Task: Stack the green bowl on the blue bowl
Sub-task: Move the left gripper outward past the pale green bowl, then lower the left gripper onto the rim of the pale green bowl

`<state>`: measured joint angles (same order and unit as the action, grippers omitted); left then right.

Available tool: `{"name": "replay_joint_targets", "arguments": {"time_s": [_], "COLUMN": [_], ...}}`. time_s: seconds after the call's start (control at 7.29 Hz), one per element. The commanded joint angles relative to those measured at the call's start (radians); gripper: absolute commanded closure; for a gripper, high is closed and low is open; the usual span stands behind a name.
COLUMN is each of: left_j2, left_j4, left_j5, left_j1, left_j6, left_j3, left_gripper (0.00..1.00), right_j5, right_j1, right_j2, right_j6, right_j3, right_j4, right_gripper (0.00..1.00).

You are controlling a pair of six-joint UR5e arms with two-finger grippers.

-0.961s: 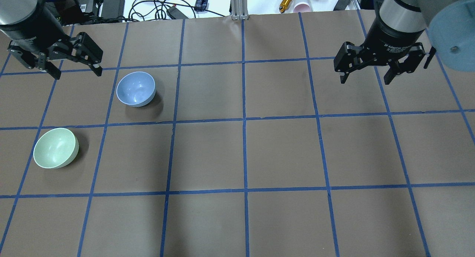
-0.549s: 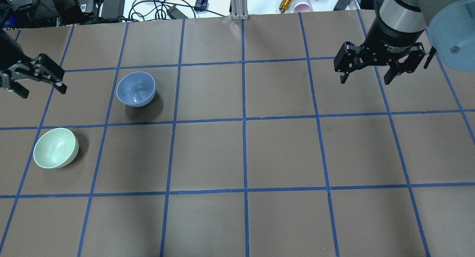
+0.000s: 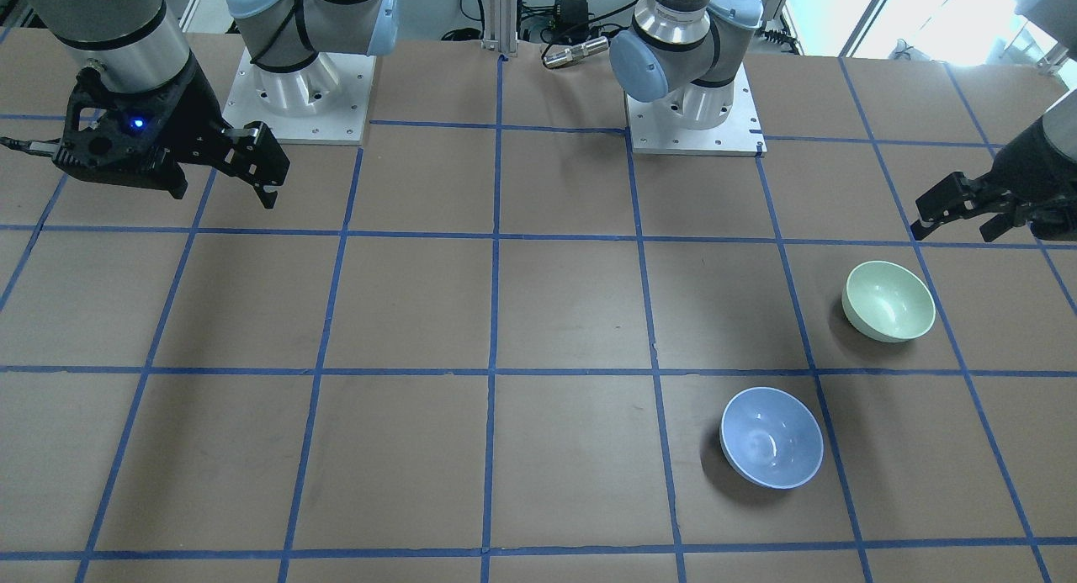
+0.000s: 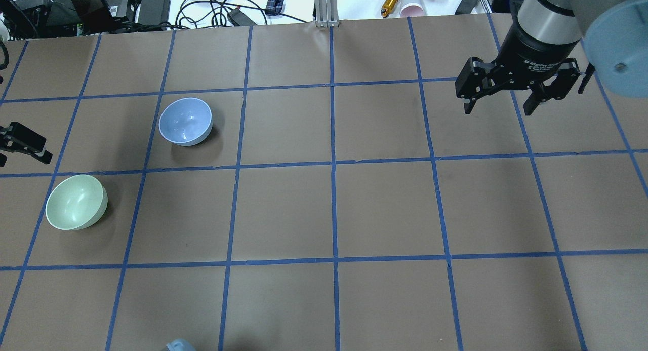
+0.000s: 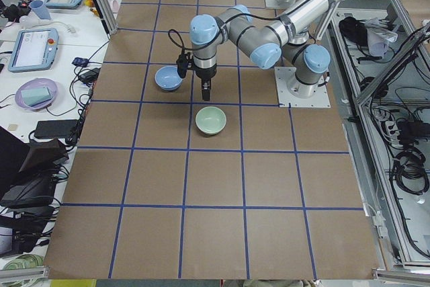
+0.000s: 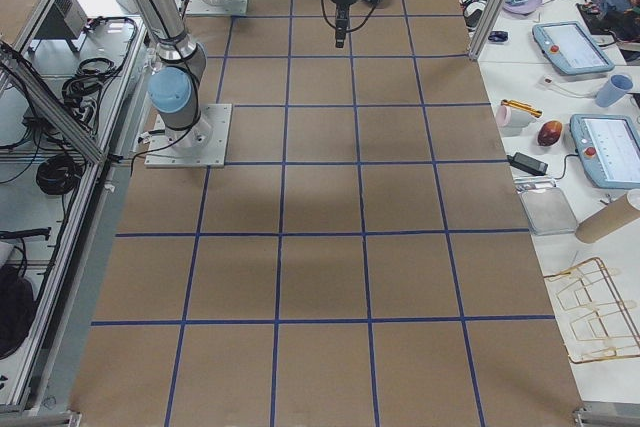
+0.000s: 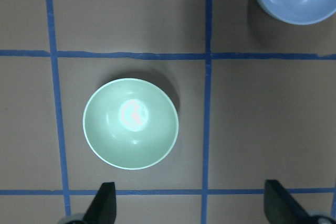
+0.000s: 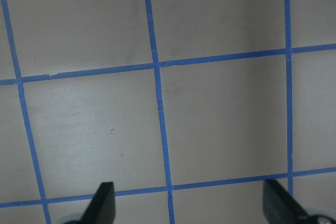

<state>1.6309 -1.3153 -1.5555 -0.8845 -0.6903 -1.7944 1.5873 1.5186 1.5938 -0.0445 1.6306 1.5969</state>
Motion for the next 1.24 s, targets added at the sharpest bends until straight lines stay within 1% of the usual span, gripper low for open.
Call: {"name": "replay_joint_targets", "arguments": {"time_s": [0.0,0.27,0.41,0.69,0.82,0.96,1.1], "left_j2": [0.053,0.121,0.157,0.225,0.246,0.262,0.271], "left_j4": [0.154,0.206,0.217,0.286,0.286,0.316,0.382], "left_j5": [0.046,0.049,0.075,0.080,0.081,0.081,0.080], "left_j1": [0.102,0.131,0.154,0.164,0.167,0.167,0.167], "left_j6": [-0.108,-0.161,-0.197,-0.219,-0.219,-0.221,-0.222], "left_j3": [-0.092,-0.097,-0.102,-0.105,-0.111,-0.138,-0.161], "left_gripper": [0.00,0.00,0.00,0.00,0.01,0.02,0.01], "right_j5": [0.000,0.000,0.000,0.000,0.000,0.000,0.000], "right_j1": [0.000,0.000,0.000,0.000,0.000,0.000,0.000], "right_j2": [0.000,0.000,0.000,0.000,0.000,0.000,0.000], "right_j6": [0.000,0.000,0.000,0.000,0.000,0.000,0.000], "right_j3": [0.000,0.000,0.000,0.000,0.000,0.000,0.000], "right_j4": [0.000,0.000,0.000,0.000,0.000,0.000,0.000], "right_gripper": [0.00,0.00,0.00,0.00,0.00,0.00,0.00]}}
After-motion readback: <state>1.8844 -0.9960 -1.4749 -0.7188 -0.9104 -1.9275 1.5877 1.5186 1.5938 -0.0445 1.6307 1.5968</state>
